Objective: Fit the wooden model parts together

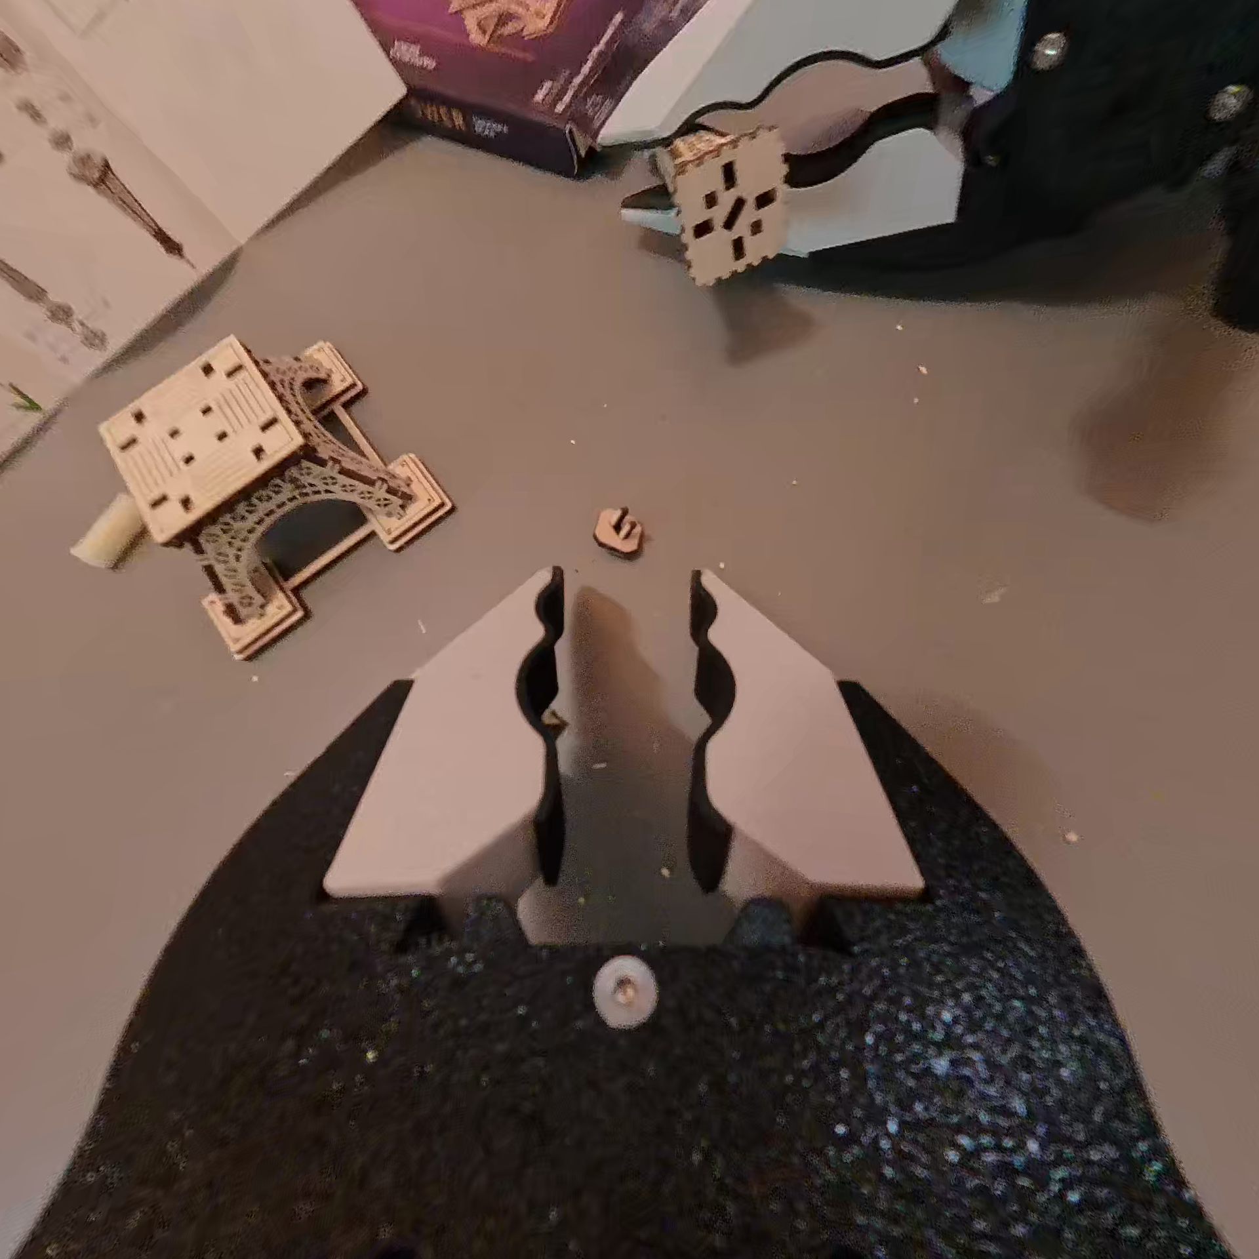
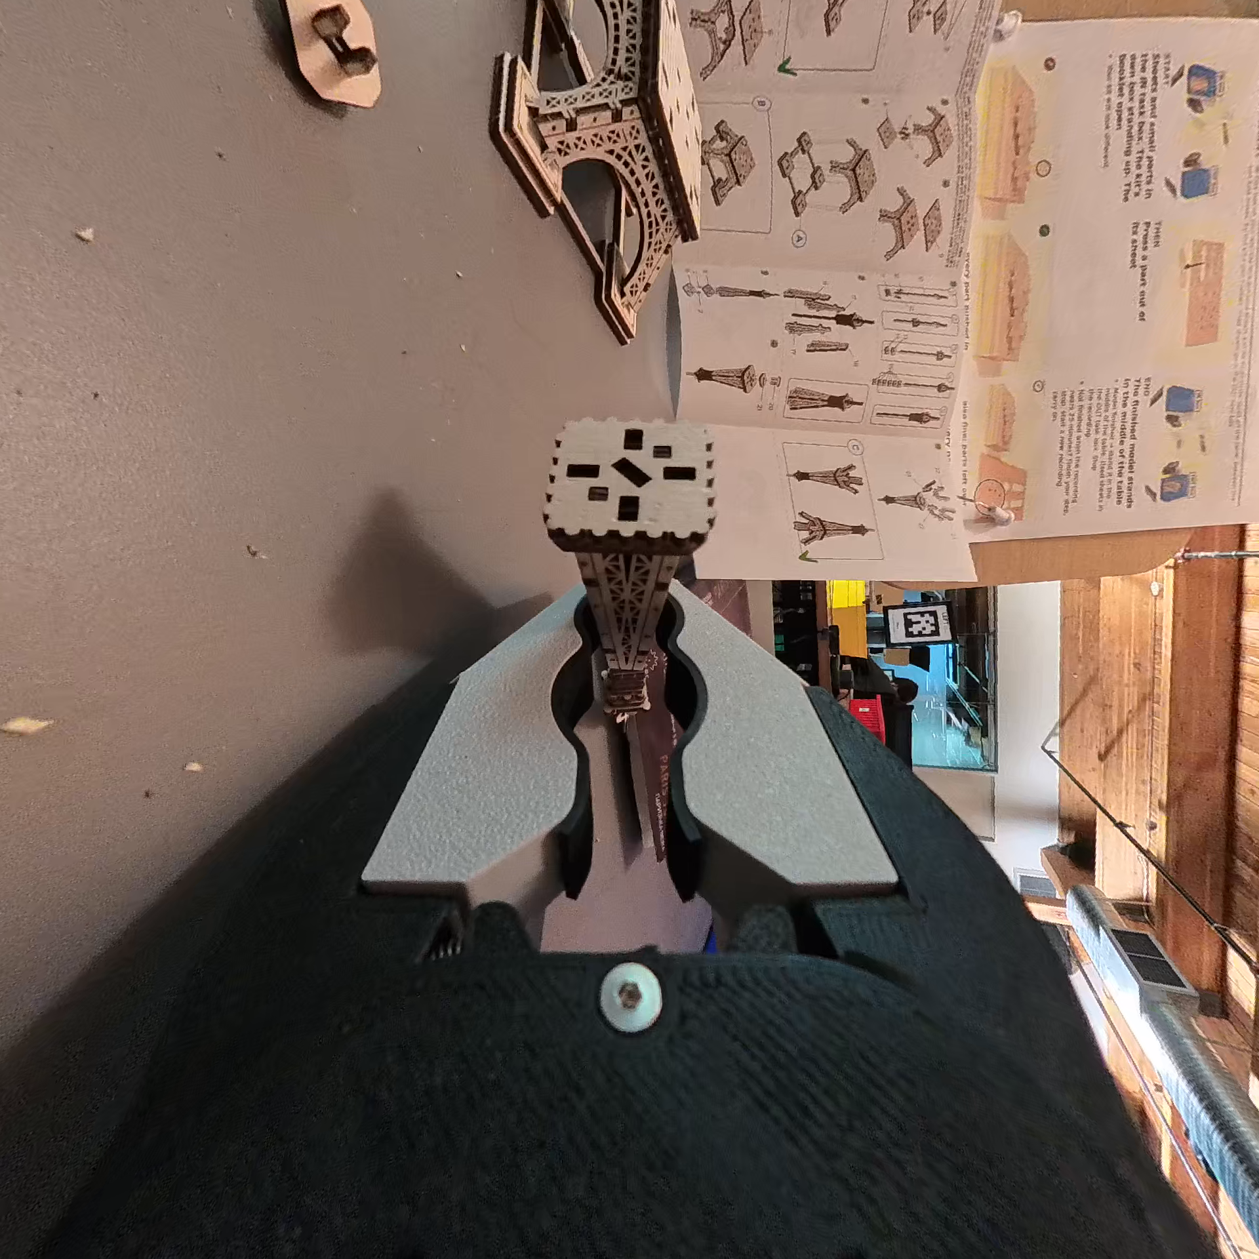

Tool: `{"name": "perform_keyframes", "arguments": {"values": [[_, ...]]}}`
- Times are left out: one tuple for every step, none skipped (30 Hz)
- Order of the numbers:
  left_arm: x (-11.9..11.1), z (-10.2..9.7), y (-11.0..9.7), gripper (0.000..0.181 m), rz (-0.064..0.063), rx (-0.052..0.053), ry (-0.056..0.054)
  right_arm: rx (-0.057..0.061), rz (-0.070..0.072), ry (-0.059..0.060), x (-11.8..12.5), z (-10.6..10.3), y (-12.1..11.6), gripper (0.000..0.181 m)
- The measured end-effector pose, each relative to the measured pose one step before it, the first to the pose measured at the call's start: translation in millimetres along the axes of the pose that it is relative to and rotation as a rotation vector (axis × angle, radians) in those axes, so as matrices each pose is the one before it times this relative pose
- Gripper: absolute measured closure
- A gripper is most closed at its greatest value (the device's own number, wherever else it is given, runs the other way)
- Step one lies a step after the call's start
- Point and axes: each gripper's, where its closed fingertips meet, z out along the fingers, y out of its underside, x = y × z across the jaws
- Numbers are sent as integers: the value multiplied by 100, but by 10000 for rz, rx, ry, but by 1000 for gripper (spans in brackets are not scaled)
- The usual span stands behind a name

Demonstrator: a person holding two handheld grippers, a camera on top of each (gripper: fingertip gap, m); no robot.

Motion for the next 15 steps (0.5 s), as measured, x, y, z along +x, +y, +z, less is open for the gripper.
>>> {"name": "perform_keyframes", "arguments": {"values": [[48, 436, 178, 147, -347, -173, 103, 15, 29, -17, -37, -13, 38, 168], [-28, 378, 176, 146, -284, -161, 51, 15, 5, 10, 27, -37, 22, 168], [13, 290, -29, 146, -174, 2, 63, 17, -7, 2, 12, -37, 14, 168], [36, 149, -187, 146, -142, 108, 64, 23, 8, 7, 39, -38, 6, 168], [-111, 116, -72, 147, -67, -9, -42, 48, 17, -9, 24, -19, -24, 168], [-70, 70, -71, 148, 52, -24, -45, 58, 24, -15, 35, -18, -59, 168], [-32, 33, -61, 149, 123, -26, -34, 45, 34, 11, 60, -11, -36, 168], [-133, -30, -15, 154, 122, -69, -124, 27, 40, -9, 36, 5, -18, 168], [-266, -71, 35, 157, 143, -100, -265, 33, 39, -6, 44, -15, -27, 168], [-174, -68, 40, 159, 218, -74, -237, 59, 29, -9, 22, -32, -71, 168], [64, -18, 2, 165, 200, -31, -116, 56, 26, -5, 29, -43, -62, 168], [226, 48, -63, 171, 131, 18, -26, 31, 13, -9, 8, -54, -43, 168], [327, 95, -113, 174, 80, 56, 22, 41, -16, -6, -6, -62, -56, 168], [397, 89, -122, 179, 82, 66, 39, 55, -24, -11, -45, -60, -79, 168], [377, 73, -120, 181, 96, 55, 11, 53, -28, -58, -128, -51, -84, 168]]}}
